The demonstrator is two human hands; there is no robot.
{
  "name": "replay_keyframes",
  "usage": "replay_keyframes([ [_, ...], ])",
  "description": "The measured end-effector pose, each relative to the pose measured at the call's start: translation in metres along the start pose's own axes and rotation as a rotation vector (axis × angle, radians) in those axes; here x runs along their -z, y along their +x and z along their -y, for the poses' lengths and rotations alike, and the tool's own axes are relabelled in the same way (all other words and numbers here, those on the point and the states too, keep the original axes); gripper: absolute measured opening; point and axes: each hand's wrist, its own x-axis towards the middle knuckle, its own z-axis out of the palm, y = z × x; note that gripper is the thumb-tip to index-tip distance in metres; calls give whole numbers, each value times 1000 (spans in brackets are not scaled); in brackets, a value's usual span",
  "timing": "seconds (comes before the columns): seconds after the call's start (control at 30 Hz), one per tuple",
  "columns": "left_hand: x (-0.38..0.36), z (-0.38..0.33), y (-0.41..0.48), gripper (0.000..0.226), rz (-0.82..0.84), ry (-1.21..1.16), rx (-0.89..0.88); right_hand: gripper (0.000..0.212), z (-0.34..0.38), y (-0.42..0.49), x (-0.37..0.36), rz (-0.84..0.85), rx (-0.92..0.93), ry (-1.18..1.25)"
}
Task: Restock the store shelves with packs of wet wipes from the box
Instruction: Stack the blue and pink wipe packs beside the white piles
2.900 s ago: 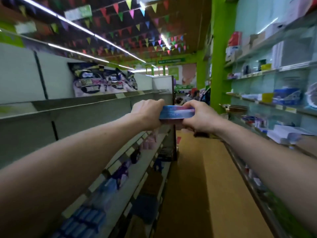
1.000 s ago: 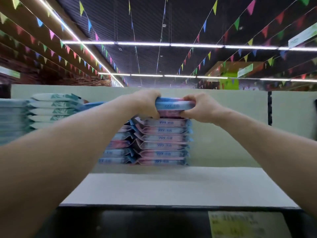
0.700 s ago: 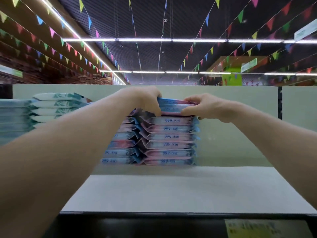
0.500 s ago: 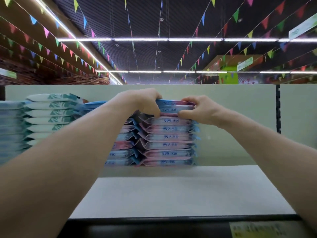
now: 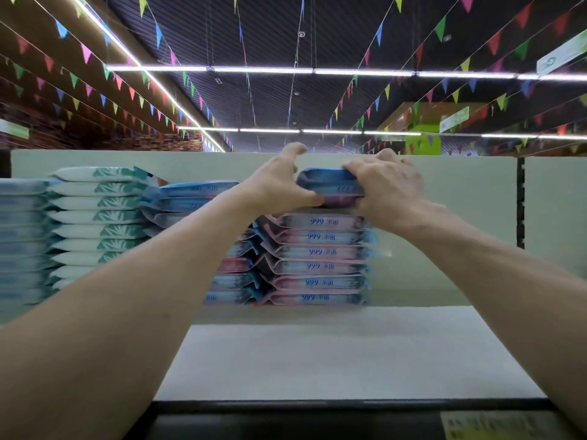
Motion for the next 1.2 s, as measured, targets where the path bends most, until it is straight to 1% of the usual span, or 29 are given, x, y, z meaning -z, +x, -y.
replay_keyframes([
  [0.07,3,0,1,107,6,-185,49,42,-9,1,4,-78,-91,176],
  [0.1,3,0,3,110,7,-250,67,40,-12,1,6,-129,-132,287],
  [0.13,3,-1,4,108,7,-296,84,39,-14,1,9,-171,-160,408],
  [0.17,3,-2,6,101,14,-322,94,40,-14,2,11,-191,-180,557],
  [0.2,1,-2,8,92,32,-327,96,43,-12,2,14,-172,-198,745],
  [0.27,-2,-2,8,68,77,-333,63,47,-5,-1,18,-42,-228,1134],
  [0.3,-4,-2,7,58,84,-357,32,48,-2,-2,15,26,-251,1275],
  [0.33,-5,-3,5,52,79,-381,0,49,1,-2,11,87,-281,1353],
  [0.4,-6,-1,5,55,27,-352,-15,55,3,1,6,174,-347,1409],
  [0.47,-4,4,8,55,-76,-185,8,66,-2,4,7,184,-448,1454],
  [0.5,-2,7,10,50,-136,-42,8,73,-7,6,9,165,-495,1484],
  [0.57,0,10,10,40,-200,302,20,91,-16,7,12,115,-526,1470],
  [0.6,-1,9,8,35,-203,465,24,97,-18,5,11,112,-520,1401],
  [0.63,-2,9,6,30,-192,610,18,98,-19,2,9,129,-505,1298],
  [0.7,-5,7,5,28,-154,816,4,89,-18,-3,4,202,-447,1096],
  [0.73,-5,5,5,29,-131,864,8,81,-17,-5,1,248,-425,1052],
  [0.8,-3,2,6,31,-63,857,13,68,-16,-6,0,314,-402,1067],
  [0.87,1,-1,6,33,45,750,36,61,-16,-6,0,325,-360,1062],
  [0.93,9,-7,2,49,166,579,87,57,-16,-7,-2,305,-320,1024],
  [1.0,16,-14,-3,65,234,474,121,55,-15,-7,-2,276,-277,920],
  [1.07,18,-18,-5,64,223,459,96,63,-16,-6,1,260,-232,812],
  [1.13,13,-17,-5,59,167,458,56,66,-12,-5,6,231,-175,759],
  [1.17,10,-16,-5,58,144,450,49,61,-9,-5,8,199,-133,722],
  [1.2,9,-15,-5,58,139,437,47,51,-6,-5,9,169,-91,671],
])
